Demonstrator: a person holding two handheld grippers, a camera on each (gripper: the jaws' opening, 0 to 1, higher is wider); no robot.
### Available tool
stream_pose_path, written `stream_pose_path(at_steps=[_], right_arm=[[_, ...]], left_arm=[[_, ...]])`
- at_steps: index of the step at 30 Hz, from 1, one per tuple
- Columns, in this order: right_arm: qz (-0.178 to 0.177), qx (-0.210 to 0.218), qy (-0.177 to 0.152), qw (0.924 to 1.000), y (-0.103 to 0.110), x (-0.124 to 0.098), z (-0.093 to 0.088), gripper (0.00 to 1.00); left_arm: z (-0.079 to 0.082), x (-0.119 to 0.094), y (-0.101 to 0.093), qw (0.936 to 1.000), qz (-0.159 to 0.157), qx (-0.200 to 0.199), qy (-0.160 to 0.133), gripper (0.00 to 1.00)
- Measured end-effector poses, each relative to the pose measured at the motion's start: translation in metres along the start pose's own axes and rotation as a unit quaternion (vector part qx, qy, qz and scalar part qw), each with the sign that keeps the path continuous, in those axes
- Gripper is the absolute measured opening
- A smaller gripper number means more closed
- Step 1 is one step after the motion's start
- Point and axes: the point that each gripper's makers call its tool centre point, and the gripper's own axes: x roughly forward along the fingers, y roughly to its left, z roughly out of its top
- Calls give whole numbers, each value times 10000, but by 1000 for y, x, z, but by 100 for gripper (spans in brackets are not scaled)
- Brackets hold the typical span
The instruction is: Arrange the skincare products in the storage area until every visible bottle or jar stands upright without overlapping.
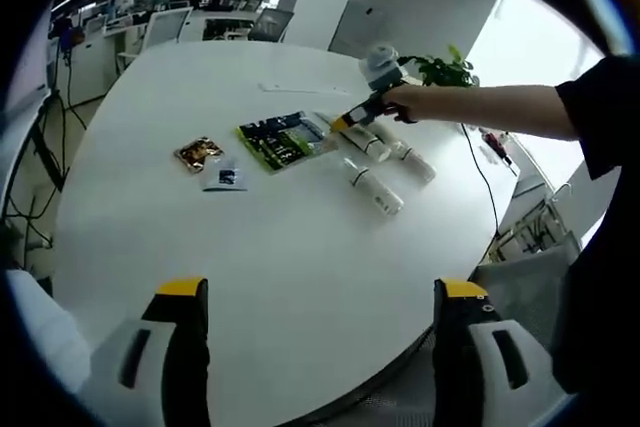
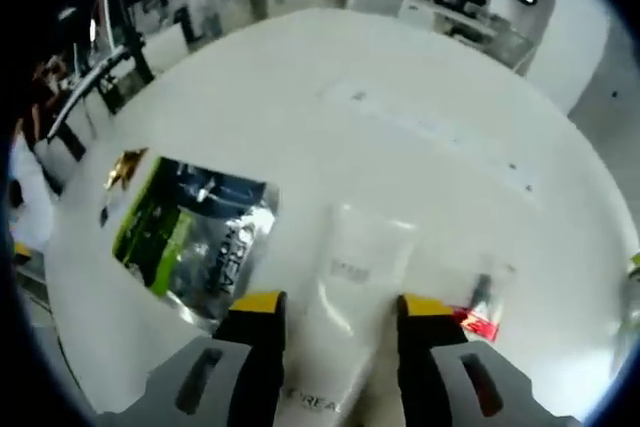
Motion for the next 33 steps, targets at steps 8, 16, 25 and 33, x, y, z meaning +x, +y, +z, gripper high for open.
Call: stream_pose_path(at_steps=[8,16,25,33], right_arm=[[-104,379,-223,9990,-8,-1,-1,28],[-96,470,-448,9978,-4,-9,1,25],[-132,684,-1277,9894,-1,-46,8,24],[-122,795,-1809,9802,8,-87,1,24]], left_arm=[[1,-2,1,10000,19,32,14,87],[3,-2,-2,9999,-7,102,11,87],[11,-1,-10,9998,-59,187,-67,87],[19,2,-19,9993,-161,320,-134,87]])
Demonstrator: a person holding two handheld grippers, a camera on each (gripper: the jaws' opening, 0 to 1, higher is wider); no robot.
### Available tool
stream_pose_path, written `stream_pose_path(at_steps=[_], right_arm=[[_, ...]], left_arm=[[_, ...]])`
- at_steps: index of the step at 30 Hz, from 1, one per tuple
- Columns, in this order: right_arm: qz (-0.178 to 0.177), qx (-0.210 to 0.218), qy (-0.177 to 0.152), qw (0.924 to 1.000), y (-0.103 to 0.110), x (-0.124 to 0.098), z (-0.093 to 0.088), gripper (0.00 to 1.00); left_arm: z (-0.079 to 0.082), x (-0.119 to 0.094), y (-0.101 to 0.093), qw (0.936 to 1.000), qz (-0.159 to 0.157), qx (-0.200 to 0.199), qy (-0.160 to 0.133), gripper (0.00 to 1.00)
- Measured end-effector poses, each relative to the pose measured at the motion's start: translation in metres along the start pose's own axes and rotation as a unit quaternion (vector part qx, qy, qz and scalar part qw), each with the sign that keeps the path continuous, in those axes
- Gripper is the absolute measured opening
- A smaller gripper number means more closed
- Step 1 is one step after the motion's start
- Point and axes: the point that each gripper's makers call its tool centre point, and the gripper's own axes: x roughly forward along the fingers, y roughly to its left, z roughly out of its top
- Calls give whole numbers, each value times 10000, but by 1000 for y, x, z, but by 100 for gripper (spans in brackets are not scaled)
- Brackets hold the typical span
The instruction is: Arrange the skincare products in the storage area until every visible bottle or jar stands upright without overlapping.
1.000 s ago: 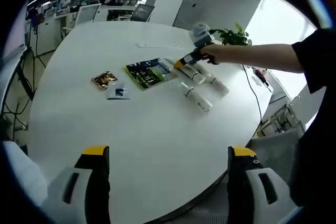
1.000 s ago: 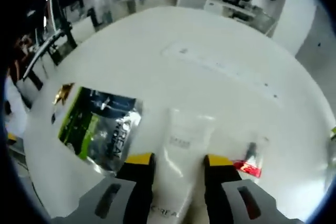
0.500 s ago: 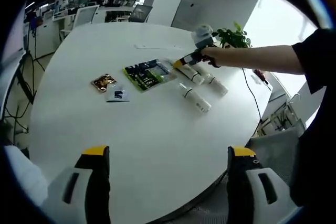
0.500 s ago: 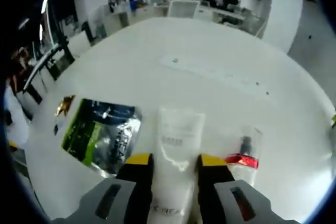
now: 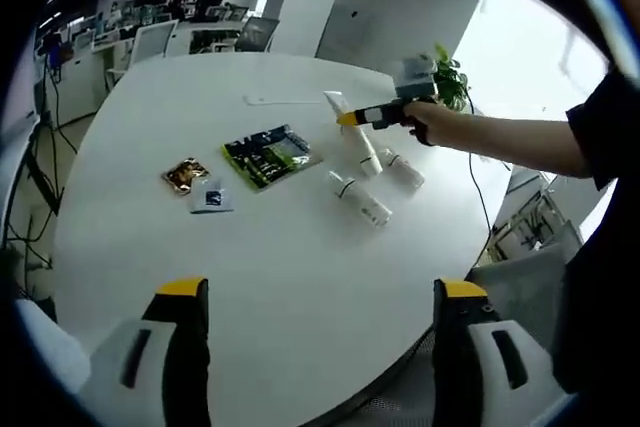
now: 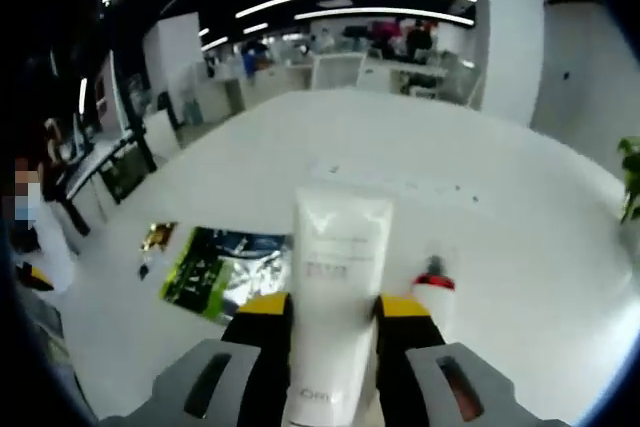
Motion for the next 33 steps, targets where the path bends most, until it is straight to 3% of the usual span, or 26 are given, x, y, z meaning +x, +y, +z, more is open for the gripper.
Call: stream_pose_path(at_steps=[4,6,12,16,18,21,24,27,28,31,33], right_arm=[[150,-1,-392,9991,10,-20,6,24],[107,-16,-461,9989,11,-27,6,24],[41,-103,-616,9980,14,-45,6,24],[72,-83,-786,9968,17,-55,9,24],[41,-101,-829,9965,18,-58,7,24],[15,-4,-883,9961,21,-65,2,24],[27,124,-936,9955,24,-74,1,24],[9,186,-1079,9940,26,-86,9,24],[5,218,-1145,9932,27,-90,12,24],[10,260,-1342,9906,30,-105,23,24],[-15,232,-1490,9886,31,-113,31,24]], left_arm=[[4,5,-8,9999,-118,8,-74,87],[10,12,-13,9994,-227,29,-264,85],[19,35,-31,9987,-374,212,-281,86],[43,53,-49,9953,-508,427,-706,86],[61,70,-58,9894,-551,750,-1117,86],[76,99,-76,9797,-693,1401,-1252,83],[101,127,-94,9649,-753,1993,-1532,81],[115,147,-104,9621,-813,2028,-1630,77],[123,156,-109,9585,-923,2027,-1778,77],[127,178,-112,9608,-1008,1921,-1726,72],[135,184,-118,9590,-1117,1889,-1796,63]])
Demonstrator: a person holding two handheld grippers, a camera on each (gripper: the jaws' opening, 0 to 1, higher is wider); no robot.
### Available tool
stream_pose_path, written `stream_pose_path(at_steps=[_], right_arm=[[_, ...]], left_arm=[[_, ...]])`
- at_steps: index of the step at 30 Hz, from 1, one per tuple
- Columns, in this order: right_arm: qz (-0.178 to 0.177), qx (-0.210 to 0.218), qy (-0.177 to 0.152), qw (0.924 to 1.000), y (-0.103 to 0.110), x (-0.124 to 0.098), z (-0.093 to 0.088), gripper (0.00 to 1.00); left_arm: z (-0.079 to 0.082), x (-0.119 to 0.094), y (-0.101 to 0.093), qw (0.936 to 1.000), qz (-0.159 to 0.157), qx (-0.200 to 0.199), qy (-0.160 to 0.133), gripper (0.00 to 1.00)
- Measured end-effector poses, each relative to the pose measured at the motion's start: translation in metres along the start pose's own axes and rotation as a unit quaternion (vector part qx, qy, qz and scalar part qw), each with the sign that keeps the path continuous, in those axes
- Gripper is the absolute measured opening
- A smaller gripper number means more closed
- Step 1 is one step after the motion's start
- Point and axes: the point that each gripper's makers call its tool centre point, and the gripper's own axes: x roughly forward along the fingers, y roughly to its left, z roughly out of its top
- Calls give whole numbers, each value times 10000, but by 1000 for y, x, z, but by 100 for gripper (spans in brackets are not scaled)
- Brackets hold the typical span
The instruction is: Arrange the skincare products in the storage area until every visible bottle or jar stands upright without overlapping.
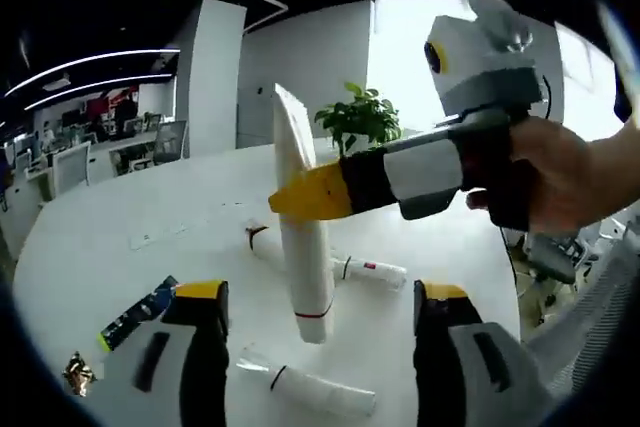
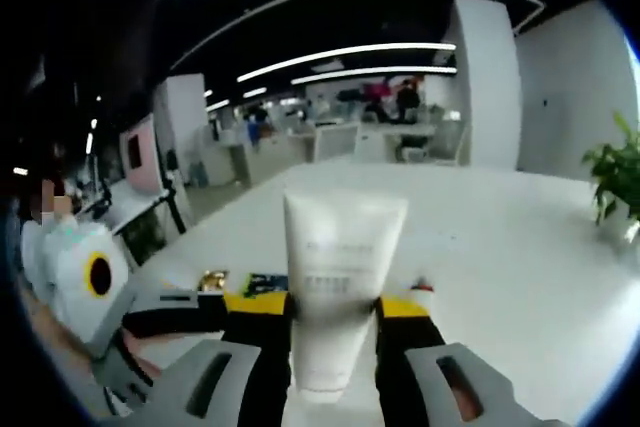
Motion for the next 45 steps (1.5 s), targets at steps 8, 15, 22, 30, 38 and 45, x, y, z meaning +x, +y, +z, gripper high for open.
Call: stream_pose_path(at_steps=[8,15,22,30,38,45], right_arm=[[-10,44,-251,9997,1,-10,15,24],[13,93,-376,9992,5,-16,23,24],[82,-242,-504,9984,10,-28,36,24],[1730,-118,-869,9810,45,-61,77,24],[3861,-706,-137,9196,66,-87,83,38],[5287,-556,-78,8469,83,-120,119,24]], left_arm=[[21,13,6,9990,-142,-291,-316,44],[38,13,0,9980,-397,-189,-459,27],[53,5,-9,9949,-705,-369,-625,23],[90,-33,-24,9810,-1448,-754,-1045,19],[117,-68,-46,9703,-2205,33,-989,19],[122,-74,-66,9663,-2397,321,-879,19]])
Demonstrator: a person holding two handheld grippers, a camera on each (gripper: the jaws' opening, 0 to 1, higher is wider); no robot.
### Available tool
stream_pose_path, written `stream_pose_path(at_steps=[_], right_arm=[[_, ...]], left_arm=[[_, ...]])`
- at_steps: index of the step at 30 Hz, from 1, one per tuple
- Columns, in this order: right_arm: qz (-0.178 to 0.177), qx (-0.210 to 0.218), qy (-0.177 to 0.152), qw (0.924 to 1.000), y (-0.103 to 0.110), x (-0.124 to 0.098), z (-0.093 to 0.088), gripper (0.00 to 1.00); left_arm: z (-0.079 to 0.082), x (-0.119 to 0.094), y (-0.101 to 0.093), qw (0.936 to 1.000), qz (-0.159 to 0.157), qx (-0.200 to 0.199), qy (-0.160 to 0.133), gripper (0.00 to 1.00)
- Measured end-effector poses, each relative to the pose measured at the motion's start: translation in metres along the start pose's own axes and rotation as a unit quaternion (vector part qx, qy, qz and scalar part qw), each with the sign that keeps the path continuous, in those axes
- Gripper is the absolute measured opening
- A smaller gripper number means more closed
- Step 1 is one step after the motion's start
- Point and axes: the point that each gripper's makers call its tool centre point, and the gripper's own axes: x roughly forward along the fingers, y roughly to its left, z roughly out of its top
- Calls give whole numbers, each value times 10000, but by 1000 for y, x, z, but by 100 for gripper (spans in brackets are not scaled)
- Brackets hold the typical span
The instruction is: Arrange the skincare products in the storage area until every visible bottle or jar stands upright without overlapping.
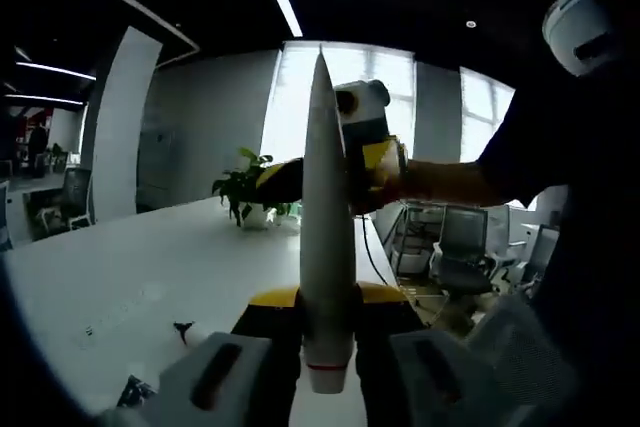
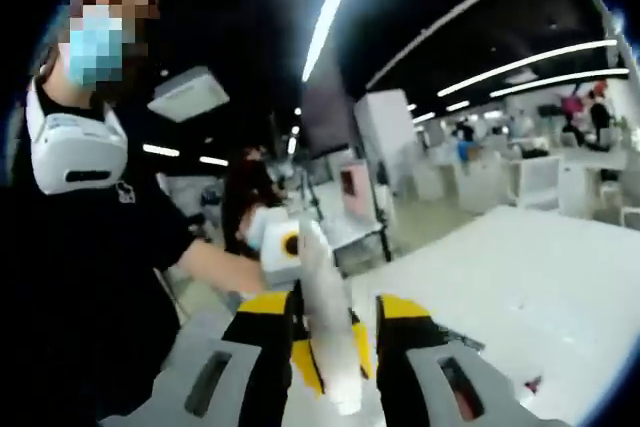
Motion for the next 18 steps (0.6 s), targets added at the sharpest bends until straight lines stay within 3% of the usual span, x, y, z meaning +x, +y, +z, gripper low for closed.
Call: stream_pose_path(at_steps=[3,8,14,18], right_arm=[[114,-345,350,9987,3,3,-4,20],[71,-552,490,9972,-2,1,-6,10],[21,-750,829,9937,-4,3,-23,16],[-63,-941,630,9935,-9,2,-21,9]], left_arm=[[2,2,-2,10000,-48,10,-47,19],[3,4,-2,10000,-42,70,-16,20],[4,7,-3,10000,-39,54,-54,20],[6,7,0,10000,-10,58,-71,20]])
